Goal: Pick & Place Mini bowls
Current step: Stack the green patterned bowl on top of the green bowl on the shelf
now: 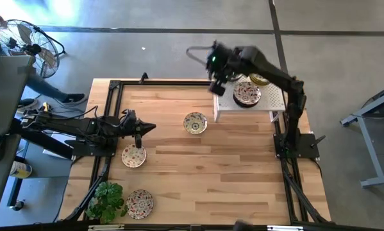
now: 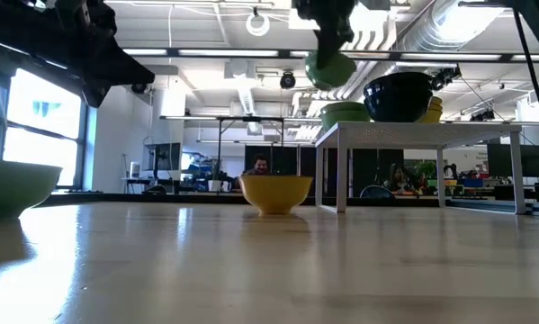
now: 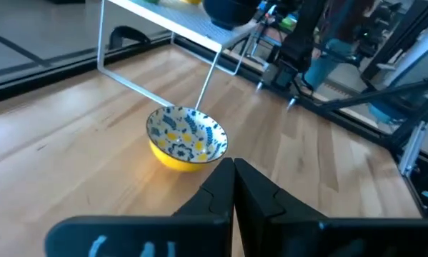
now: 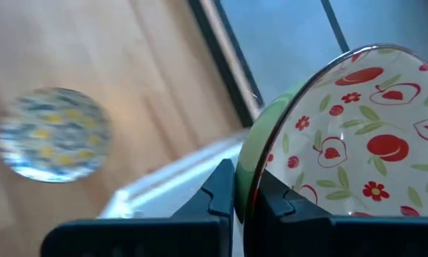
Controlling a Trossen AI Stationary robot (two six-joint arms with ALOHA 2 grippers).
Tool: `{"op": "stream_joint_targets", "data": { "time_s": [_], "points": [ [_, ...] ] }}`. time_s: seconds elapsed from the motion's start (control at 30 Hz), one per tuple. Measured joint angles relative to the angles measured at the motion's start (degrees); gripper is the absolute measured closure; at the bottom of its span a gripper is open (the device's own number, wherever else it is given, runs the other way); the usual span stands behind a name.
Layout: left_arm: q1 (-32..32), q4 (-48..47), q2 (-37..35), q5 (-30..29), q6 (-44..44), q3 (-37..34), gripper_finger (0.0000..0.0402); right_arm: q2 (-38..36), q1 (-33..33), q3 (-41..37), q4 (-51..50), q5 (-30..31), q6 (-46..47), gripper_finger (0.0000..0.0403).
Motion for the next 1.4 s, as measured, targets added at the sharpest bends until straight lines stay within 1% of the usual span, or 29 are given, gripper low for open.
{"op": "stream_joint_targets", "data": {
  "time_s": [0.13,0.27,0.4,0.6,0.73,0.93,1.1,1.4],
  "points": [
    [0.0,-0.1,0.0,-1.4,0.0,0.0,0.0401,0.0,-7.0,-1.2,-0.3,-3.0,-4.5,0.0388],
    [0.0,-0.1,0.0,-3.6,0.0,0.0,0.0401,0.0,-10.0,-3.6,1.4,-6.1,-7.7,0.0389],
    [0.0,-0.6,0.0,-5.9,0.0,0.0,0.0401,0.0,-10.7,-8.1,2.0,-6.2,-9.7,0.0390],
    [0.0,-0.6,0.0,-6.4,0.0,0.0,0.0401,0.0,-10.7,-13.4,5.4,-4.6,-9.8,0.0389],
    [0.0,-0.6,0.0,-6.5,0.0,0.0,0.0401,0.0,-10.7,-14.5,5.5,-4.4,-9.8,0.0389],
    [0.0,-0.6,0.0,-6.5,0.0,0.0,0.0401,0.0,-10.8,-14.5,5.6,-4.2,-9.4,0.0377],
    [0.0,-0.6,0.0,-6.5,0.0,0.0,0.0401,0.0,-10.8,-14.5,5.6,-4.1,-9.4,0.0352],
    [0.0,-0.6,0.0,-6.4,0.0,0.0,0.0402,-1.3,-10.8,-14.5,5.4,-3.9,-9.4,0.0274]
  ]
}}
